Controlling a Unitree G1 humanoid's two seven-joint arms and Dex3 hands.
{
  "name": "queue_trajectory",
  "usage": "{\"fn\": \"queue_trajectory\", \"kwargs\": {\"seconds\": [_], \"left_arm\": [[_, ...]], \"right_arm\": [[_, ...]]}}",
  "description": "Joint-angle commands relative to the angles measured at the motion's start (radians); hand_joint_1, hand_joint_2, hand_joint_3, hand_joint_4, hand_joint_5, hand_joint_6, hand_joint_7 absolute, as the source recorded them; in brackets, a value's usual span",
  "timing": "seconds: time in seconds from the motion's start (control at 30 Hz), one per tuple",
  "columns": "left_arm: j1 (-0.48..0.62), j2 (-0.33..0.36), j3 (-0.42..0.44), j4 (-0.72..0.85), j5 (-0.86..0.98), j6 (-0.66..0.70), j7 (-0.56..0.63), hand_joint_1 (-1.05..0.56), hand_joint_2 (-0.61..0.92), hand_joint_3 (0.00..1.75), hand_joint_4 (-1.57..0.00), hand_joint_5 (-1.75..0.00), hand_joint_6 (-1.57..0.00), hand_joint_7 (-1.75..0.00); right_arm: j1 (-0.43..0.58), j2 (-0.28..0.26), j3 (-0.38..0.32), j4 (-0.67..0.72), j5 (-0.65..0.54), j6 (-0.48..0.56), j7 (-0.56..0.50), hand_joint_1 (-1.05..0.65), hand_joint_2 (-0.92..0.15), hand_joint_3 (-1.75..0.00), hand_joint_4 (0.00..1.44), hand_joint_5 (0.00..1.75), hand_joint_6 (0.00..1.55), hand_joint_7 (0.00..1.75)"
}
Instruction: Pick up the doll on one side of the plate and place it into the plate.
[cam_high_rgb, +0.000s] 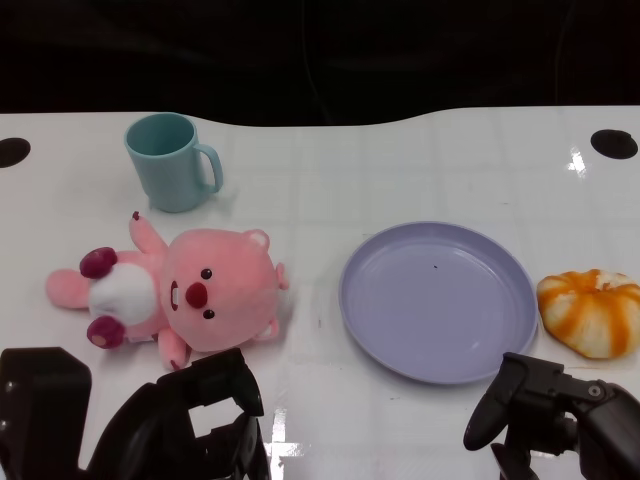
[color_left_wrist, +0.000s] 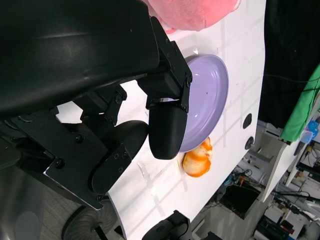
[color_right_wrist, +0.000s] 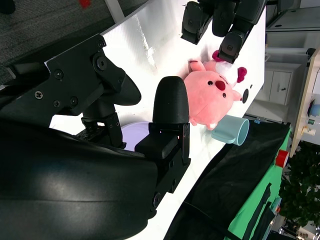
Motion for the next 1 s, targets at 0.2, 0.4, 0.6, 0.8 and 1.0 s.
{"fn": "queue_trajectory", "kwargs": {"seconds": [0.2, 0.4, 0.6, 0.8, 1.0], "left_arm": [[0.004, -0.01, 0.013, -0.011, 0.012, -0.041, 0.003, -0.11, 0.47, 1.35, -0.73, -1.73, -0.72, -1.43], [-0.008, -0.015, 0.029, -0.011, 0.021, -0.057, 0.015, -0.2, 0.47, 1.2, -0.67, -1.57, -0.67, -1.19], [-0.009, -0.015, 0.041, -0.027, 0.059, -0.103, 0.025, -0.29, 0.6, 0.78, -0.56, -1.4, -0.59, -0.99], [-0.019, 0.029, 0.038, -0.034, 0.163, -0.21, 0.002, -0.33, 0.88, 0.35, -0.45, -1.22, -0.52, -0.66], [-0.062, 0.117, 0.037, -0.026, 0.307, -0.357, -0.03, -0.42, 0.92, 0.17, -0.37, -1.06, -0.44, -0.49]], "right_arm": [[0.002, -0.01, -0.004, 0.002, -0.003, -0.012, -0.001, -0.02, -0.6, -1.13, 0.64, 1.72, 0.57, 1.48], [0.0, -0.012, -0.006, 0.005, -0.002, -0.011, 0.001, -0.01, -0.6, -1.13, 0.63, 1.71, 0.57, 1.48], [0.006, -0.01, -0.002, 0.005, -0.002, -0.007, 0.0, -0.02, -0.61, -1.12, 0.63, 1.71, 0.57, 1.48], [0.0, -0.002, 0.003, 0.014, 0.01, -0.018, 0.002, -0.01, -0.61, -1.11, 0.64, 1.72, 0.57, 1.48], [-0.01, -0.003, 0.0, 0.018, 0.018, -0.012, 0.003, -0.01, -0.62, -1.12, 0.63, 1.73, 0.56, 1.48]]}}
